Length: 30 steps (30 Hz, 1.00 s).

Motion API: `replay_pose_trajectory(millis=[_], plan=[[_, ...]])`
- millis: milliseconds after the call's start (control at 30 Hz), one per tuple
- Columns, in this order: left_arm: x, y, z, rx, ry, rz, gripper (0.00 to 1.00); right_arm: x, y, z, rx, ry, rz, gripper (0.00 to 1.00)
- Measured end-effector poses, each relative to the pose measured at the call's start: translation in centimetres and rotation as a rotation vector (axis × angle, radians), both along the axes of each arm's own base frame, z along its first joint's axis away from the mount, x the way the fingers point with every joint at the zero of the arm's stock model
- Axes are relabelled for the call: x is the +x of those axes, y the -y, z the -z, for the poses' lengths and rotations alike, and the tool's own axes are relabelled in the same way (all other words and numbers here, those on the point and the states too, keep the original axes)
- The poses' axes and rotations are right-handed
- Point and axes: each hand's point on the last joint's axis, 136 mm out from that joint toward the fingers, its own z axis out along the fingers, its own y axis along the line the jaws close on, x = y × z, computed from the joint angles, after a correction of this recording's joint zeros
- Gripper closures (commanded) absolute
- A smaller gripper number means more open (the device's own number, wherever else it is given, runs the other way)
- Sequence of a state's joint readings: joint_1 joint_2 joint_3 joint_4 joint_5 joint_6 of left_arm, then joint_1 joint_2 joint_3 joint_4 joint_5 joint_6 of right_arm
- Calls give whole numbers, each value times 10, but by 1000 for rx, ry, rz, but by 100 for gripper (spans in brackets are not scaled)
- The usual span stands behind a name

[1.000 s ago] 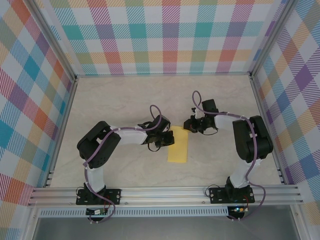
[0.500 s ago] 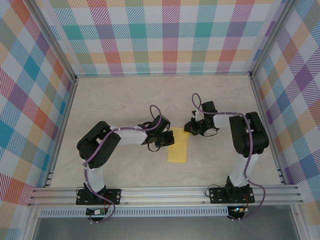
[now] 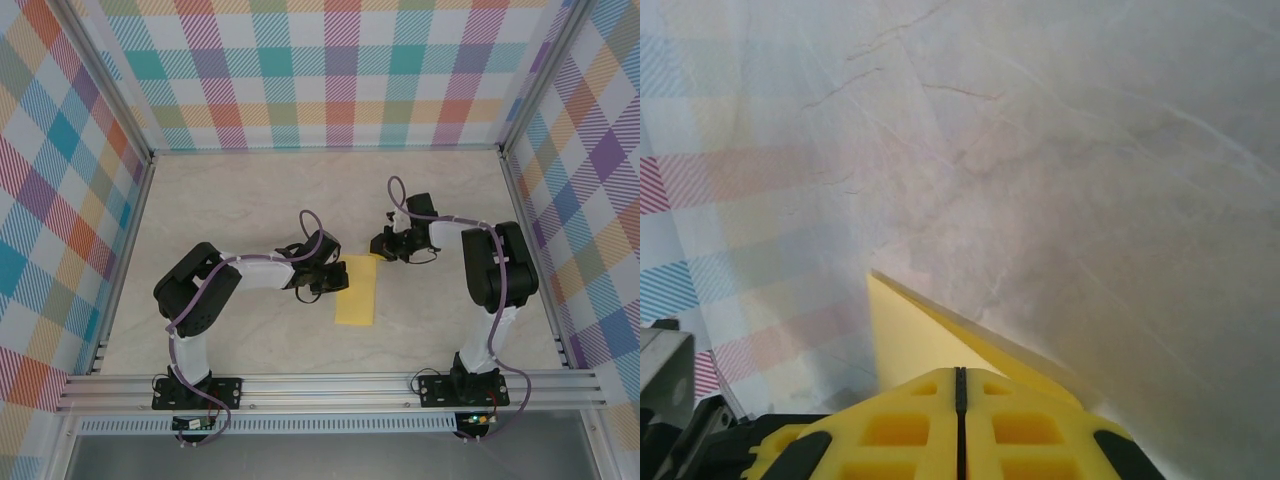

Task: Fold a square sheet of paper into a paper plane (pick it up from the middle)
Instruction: Fold the square sheet of paper in half at the center of the table.

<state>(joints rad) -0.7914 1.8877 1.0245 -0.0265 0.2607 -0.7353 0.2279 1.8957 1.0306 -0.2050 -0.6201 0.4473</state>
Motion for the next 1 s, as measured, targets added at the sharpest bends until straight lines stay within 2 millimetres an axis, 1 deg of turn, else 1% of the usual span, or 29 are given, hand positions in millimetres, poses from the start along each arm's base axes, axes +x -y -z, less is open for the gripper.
replay_pose_trajectory(millis=[100, 300, 500, 533, 600, 700, 767, 833, 900, 1000], plan=[[0, 0, 0, 0, 0, 0, 100, -4, 3, 15, -21, -41, 5, 93], [0, 0, 0, 0, 0, 0, 100, -3, 3, 16, -15, -65, 8, 93], [0, 0, 0, 0, 0, 0, 100, -5, 7, 12, -57, -133, 32, 89], [0, 0, 0, 0, 0, 0, 100, -6, 7, 9, -57, -136, 35, 89], [0, 0, 0, 0, 0, 0, 100, -6, 7, -5, -51, -113, 37, 88], [0, 0, 0, 0, 1, 0, 100, -8, 6, -43, -14, -11, 37, 88], [0, 0, 0, 0, 0, 0, 100, -18, 6, -65, 23, 60, 40, 90], [0, 0, 0, -1, 1, 0, 100, -35, 7, -71, 57, 86, 47, 91], [0, 0, 0, -1, 1, 0, 100, -57, 7, -63, 77, 68, 51, 92], [0, 0, 0, -1, 1, 0, 100, -99, 3, -40, 76, -2, 33, 92]])
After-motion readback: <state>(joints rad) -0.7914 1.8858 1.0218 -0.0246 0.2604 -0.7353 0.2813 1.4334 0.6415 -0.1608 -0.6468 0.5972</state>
